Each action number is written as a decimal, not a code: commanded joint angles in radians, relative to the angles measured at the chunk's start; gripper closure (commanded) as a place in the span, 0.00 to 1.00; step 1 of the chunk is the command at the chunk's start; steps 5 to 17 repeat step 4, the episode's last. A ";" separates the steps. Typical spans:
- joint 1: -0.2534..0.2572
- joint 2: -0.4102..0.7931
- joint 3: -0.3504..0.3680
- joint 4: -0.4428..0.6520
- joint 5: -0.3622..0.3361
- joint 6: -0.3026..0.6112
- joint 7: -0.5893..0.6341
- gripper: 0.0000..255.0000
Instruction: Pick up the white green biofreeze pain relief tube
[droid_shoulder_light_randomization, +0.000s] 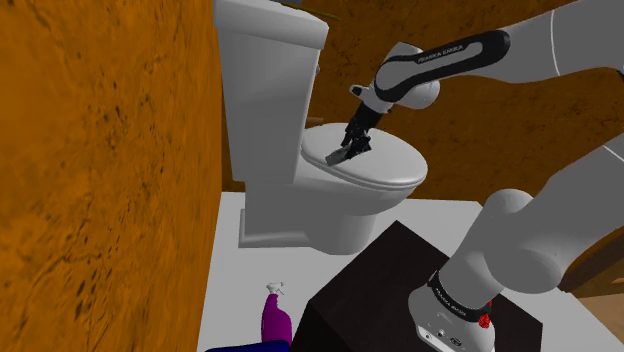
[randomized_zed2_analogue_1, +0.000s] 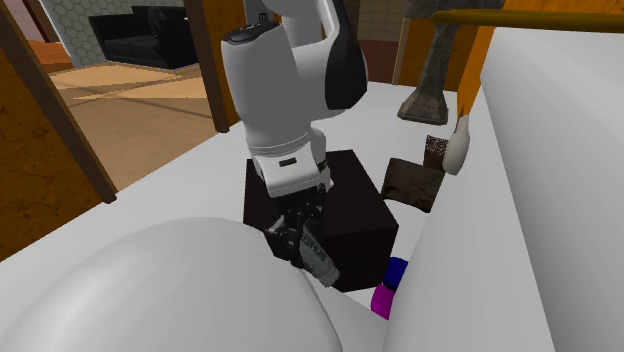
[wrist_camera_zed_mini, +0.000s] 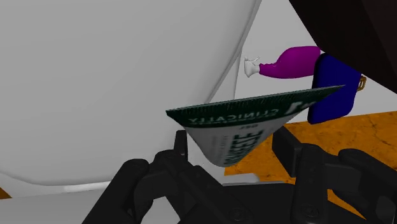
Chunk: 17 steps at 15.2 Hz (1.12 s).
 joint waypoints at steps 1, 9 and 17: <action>-0.004 -0.016 0.006 0.017 -0.010 -0.031 0.012 1.00; -0.006 -0.024 0.009 0.026 -0.016 -0.047 0.019 1.00; -0.006 -0.024 0.009 0.026 -0.016 -0.047 0.019 1.00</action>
